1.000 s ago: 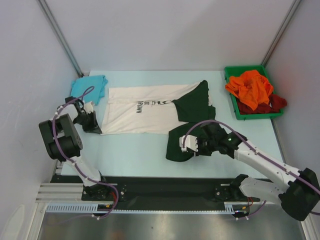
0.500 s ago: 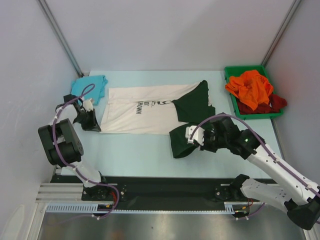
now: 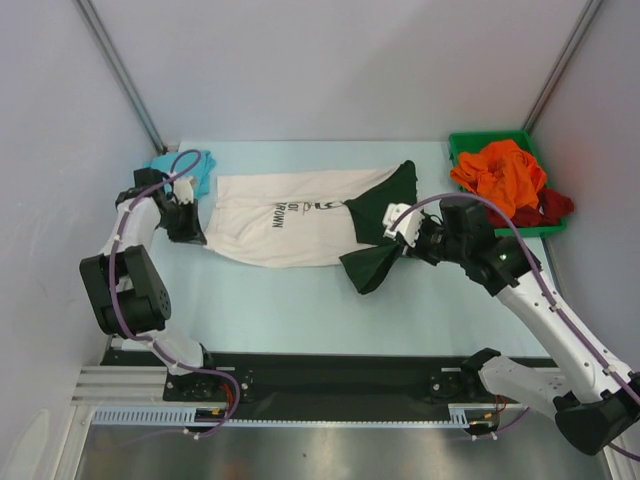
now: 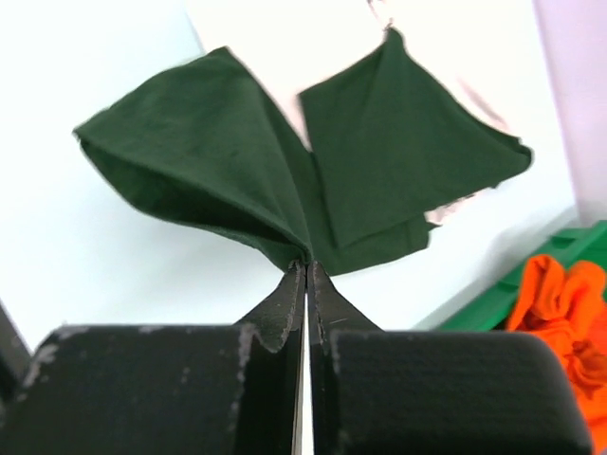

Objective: Fold and stack the t-shirts

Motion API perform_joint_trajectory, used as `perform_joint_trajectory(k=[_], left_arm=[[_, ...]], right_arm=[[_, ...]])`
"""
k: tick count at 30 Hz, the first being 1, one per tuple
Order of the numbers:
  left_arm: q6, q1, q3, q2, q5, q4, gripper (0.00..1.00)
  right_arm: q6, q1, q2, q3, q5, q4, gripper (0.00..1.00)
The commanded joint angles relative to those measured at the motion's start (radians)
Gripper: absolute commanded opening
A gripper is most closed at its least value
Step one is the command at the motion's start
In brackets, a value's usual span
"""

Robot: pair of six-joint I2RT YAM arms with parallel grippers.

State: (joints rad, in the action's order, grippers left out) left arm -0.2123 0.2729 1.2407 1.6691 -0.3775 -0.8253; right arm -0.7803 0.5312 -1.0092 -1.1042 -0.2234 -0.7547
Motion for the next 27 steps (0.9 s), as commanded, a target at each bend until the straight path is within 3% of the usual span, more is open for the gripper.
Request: perform_joint_trajectory(k=[1, 11, 21, 27], left_arm=[[-0.024, 0.006, 0.115, -0.003, -0.001, -0.02, 0.0], [0.019, -0.008, 0.319, 0.142, -0.04, -0.072, 0.0], [0.004, -0.027, 0.45, 0.254, 0.032, -0.095, 0.0], [-0.01, -0.043, 0.603, 0.371, 0.061, -0.126, 0.0]], right_arm=[[-0.008, -0.011, -0.019, -0.063, 0.027, 0.086, 0.0], [0.015, -0.074, -0.196, -0.203, 0.033, 0.218, 0.0], [0.016, -0.211, -0.38, -0.325, -0.016, 0.325, 0.0], [0.038, -0.258, -0.489, -0.407, -0.036, 0.351, 0.0]])
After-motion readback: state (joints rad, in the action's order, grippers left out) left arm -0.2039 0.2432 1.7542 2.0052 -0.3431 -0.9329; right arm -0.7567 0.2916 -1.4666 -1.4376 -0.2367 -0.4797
